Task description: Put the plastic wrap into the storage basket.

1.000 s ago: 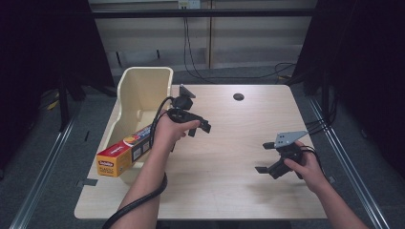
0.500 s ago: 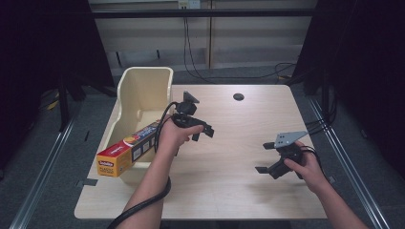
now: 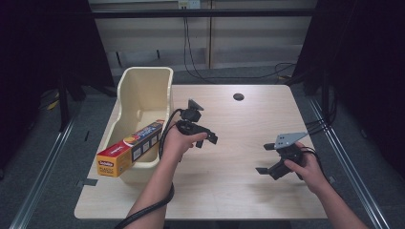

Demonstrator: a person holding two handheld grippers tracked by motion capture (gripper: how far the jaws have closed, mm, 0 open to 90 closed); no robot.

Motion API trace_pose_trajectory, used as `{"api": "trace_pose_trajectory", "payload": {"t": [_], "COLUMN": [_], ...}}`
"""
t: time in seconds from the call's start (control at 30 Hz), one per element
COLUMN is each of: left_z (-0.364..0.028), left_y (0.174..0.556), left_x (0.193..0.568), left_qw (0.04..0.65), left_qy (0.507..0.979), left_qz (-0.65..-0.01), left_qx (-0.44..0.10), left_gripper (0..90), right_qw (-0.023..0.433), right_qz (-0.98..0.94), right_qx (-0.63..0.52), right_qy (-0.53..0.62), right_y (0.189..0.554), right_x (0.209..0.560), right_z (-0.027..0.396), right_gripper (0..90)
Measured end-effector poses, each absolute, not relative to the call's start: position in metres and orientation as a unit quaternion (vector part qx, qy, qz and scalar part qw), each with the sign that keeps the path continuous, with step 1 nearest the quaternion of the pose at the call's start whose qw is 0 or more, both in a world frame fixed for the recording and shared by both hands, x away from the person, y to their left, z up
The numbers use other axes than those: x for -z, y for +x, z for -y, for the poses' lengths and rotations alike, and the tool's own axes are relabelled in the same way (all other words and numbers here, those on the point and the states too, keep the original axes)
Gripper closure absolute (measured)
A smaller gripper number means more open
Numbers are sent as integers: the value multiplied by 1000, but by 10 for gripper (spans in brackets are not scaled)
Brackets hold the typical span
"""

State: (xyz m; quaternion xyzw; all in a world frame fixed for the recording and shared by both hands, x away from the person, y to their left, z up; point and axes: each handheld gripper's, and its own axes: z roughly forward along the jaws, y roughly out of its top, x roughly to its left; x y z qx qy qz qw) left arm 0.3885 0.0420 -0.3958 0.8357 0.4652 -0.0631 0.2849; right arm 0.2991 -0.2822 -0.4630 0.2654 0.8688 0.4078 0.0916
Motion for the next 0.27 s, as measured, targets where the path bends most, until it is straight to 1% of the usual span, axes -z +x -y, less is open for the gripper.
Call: {"api": "trace_pose_trajectory", "payload": {"t": [0.27], "left_z": [-38], "left_y": [383], "left_x": [401], "left_qw": [287], "left_qy": [840], "left_qz": [-456], "left_qx": [62], "left_gripper": [86], "right_qw": [96], "right_qz": [-867], "right_qx": [-408], "right_qy": [270], "right_y": [300], "right_x": [464], "right_z": [283], "right_gripper": [20]}}
